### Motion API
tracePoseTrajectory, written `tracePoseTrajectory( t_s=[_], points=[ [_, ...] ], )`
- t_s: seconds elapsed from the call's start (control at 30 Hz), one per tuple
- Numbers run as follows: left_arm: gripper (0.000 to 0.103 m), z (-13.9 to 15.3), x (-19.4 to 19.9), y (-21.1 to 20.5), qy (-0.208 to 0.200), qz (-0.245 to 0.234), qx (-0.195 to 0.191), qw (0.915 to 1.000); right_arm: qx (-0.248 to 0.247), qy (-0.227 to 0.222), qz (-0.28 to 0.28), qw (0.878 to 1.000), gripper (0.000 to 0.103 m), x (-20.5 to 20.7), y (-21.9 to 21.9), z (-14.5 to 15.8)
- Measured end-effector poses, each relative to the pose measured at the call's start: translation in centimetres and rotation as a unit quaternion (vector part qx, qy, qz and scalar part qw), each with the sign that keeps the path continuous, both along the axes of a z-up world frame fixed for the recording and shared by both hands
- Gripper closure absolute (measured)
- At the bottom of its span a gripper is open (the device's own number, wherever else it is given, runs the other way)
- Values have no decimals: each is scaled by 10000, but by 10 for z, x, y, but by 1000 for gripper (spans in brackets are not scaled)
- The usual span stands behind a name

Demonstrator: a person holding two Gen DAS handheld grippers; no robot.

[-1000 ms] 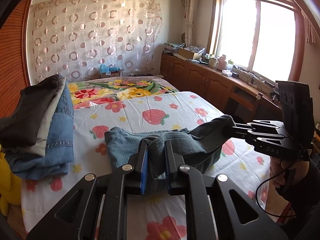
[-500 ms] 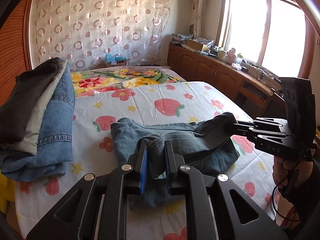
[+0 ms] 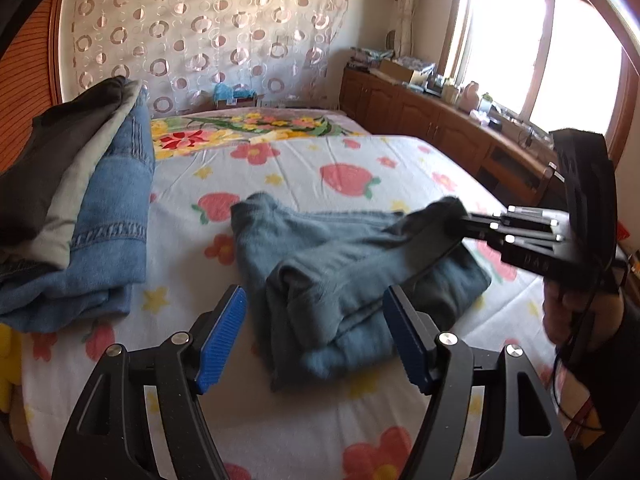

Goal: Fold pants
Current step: 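Open both tools to release the folded shorts, then close the left tool on the folded edge while the right tool grasps beside it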

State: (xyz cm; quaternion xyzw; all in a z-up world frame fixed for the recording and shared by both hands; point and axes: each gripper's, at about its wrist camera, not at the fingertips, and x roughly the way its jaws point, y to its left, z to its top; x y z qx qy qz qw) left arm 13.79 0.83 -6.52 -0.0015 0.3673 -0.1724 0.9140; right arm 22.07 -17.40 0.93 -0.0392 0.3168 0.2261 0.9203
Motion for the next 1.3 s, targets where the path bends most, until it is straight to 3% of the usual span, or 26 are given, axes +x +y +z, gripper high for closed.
tracePoseTrajectory(
  t_s=[0.13,0.27,0.6,0.7,0.83,0.97,1.13,1.3],
  points=[
    [31,-10,-8,2,117,-15,24,9999,-118,74,23,9999,80,1,1,-2],
    [31,-17,-13,4,189,30,38,9998,-210,52,-92,9997,58,-7,-6,1],
    [31,-30,-12,4,318,56,79,9994,-368,346,-186,9986,55,-28,-16,-13],
    [40,-30,-13,4,326,34,79,9994,-249,411,-186,9987,55,-33,-21,-17],
    [50,-32,-13,3,353,10,62,9994,-118,384,-257,9989,47,-41,-26,-13],
    [70,-34,-13,0,361,-76,82,9993,-357,380,-322,9981,47,-47,-24,-16],
    [81,-33,-14,1,324,-91,37,9994,-136,490,-12,9987,47,-49,-24,-20],
    [91,-32,-15,0,269,-116,16,9996,-105,601,71,9981,77,-44,-24,-26]
  ],
)
